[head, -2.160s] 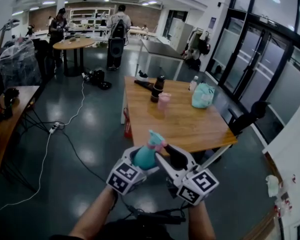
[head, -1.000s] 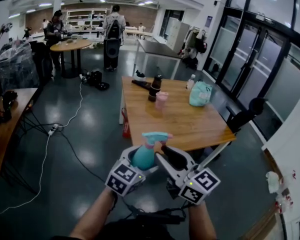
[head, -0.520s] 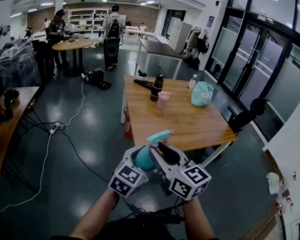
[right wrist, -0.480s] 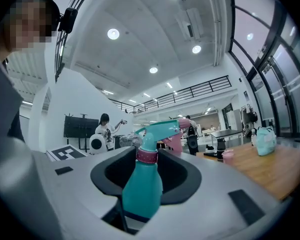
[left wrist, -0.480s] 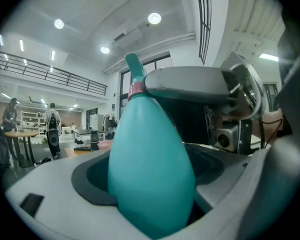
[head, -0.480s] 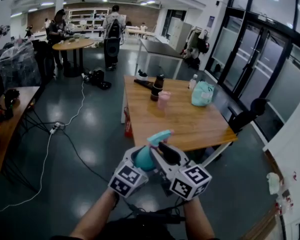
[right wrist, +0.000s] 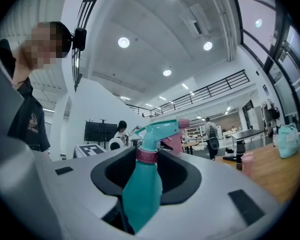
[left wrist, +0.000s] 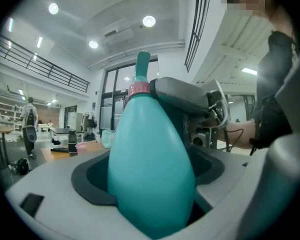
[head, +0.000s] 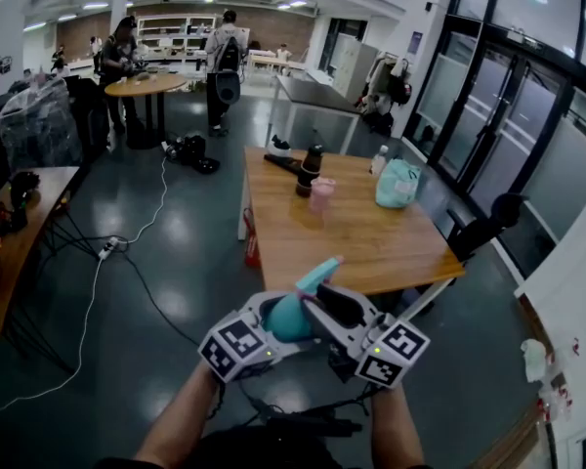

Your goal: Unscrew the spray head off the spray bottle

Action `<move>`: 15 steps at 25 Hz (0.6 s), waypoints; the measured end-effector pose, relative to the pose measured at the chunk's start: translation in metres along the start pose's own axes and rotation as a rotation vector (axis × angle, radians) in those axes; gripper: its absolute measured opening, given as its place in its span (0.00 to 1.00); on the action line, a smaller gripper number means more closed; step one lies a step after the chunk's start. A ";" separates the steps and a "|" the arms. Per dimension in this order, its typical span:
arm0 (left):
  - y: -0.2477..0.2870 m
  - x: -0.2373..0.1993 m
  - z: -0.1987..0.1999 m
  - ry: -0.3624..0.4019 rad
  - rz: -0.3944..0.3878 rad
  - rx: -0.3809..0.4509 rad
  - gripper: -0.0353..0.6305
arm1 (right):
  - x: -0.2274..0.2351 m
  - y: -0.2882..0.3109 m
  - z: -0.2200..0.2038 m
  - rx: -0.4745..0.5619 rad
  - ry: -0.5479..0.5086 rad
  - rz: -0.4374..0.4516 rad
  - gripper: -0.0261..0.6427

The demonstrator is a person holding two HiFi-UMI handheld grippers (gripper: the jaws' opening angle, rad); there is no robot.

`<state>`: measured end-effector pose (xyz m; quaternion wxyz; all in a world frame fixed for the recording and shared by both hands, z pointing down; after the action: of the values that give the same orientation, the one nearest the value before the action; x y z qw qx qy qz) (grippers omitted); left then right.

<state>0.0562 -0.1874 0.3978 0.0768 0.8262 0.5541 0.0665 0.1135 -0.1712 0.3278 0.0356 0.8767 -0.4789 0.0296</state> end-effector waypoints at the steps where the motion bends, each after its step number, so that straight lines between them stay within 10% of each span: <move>1: -0.001 0.002 0.001 0.002 -0.022 0.004 0.69 | 0.000 -0.002 0.000 0.004 -0.002 0.021 0.25; 8: -0.002 0.013 0.002 -0.019 -0.141 0.057 0.69 | -0.003 -0.009 -0.001 0.031 -0.028 0.115 0.25; 15: -0.004 -0.007 -0.003 -0.009 0.042 0.025 0.69 | 0.001 -0.007 0.002 0.069 0.017 -0.007 0.26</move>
<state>0.0495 -0.1921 0.3997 0.0675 0.8387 0.5373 0.0577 0.1199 -0.1682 0.3261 0.0094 0.8787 -0.4742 0.0533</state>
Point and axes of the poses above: the fingertips, and each gripper's own axes: y forward along the fingers, x to its right, z out of its top, the point moved 5 cm from there along -y, backward along the fingers, and after that the axes turned 5 degrees about -x, right-handed, at the moved point
